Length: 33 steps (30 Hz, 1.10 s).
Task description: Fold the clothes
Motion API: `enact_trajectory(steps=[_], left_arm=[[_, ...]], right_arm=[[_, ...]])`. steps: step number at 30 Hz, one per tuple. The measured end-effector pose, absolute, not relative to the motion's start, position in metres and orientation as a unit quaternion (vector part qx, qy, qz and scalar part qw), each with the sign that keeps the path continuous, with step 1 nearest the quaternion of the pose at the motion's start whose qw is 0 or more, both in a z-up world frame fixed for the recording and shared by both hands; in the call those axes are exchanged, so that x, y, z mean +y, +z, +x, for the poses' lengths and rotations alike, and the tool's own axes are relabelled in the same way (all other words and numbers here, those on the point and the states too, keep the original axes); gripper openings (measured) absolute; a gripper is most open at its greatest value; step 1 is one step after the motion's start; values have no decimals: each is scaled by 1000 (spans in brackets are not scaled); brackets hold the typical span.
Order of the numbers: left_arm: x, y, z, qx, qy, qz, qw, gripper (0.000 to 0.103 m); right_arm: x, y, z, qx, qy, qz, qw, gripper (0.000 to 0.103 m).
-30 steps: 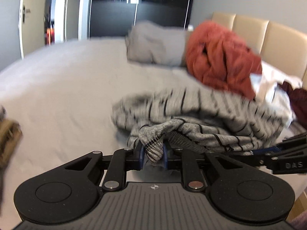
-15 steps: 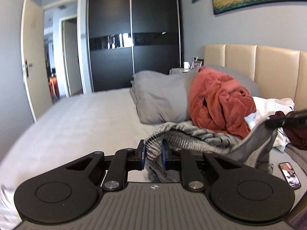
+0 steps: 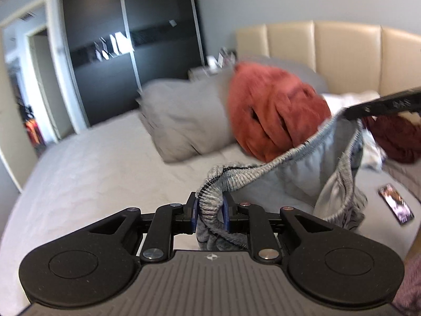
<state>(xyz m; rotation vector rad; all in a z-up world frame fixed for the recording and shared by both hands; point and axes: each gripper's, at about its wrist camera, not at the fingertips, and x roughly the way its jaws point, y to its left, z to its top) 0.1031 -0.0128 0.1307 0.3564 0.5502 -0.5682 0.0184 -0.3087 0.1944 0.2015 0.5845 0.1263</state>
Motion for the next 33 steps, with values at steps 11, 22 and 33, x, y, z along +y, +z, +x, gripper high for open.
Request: enact_trajectory(steps=[11, 22, 33], left_arm=[[-31, 55, 138, 378, -293, 179, 860, 21], [-36, 33, 128, 392, -296, 202, 848, 50], [-14, 28, 171, 486, -256, 50, 834, 49]], right_arm=[[-320, 112, 54, 404, 63, 63, 911, 19], [-336, 87, 55, 441, 34, 61, 895, 52], [-314, 103, 56, 430, 47, 47, 901, 63]])
